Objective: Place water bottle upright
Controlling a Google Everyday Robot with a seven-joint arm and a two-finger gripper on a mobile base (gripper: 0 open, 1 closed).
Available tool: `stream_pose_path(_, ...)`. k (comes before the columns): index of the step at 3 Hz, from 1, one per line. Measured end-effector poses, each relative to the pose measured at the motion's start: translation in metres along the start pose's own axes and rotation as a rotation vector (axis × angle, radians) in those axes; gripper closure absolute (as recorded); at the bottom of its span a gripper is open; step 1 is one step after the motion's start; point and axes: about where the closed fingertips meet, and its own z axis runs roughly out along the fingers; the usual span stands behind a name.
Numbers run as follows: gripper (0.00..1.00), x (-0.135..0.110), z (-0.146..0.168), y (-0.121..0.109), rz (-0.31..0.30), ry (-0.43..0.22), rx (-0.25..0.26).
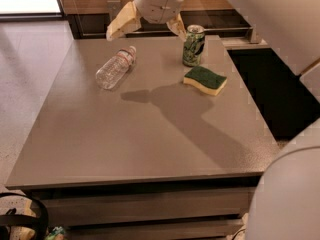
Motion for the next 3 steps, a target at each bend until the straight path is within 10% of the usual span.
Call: stream_pose_path(3,0.0,-0.02,0.03,0.022,0.067,0.04,0.043)
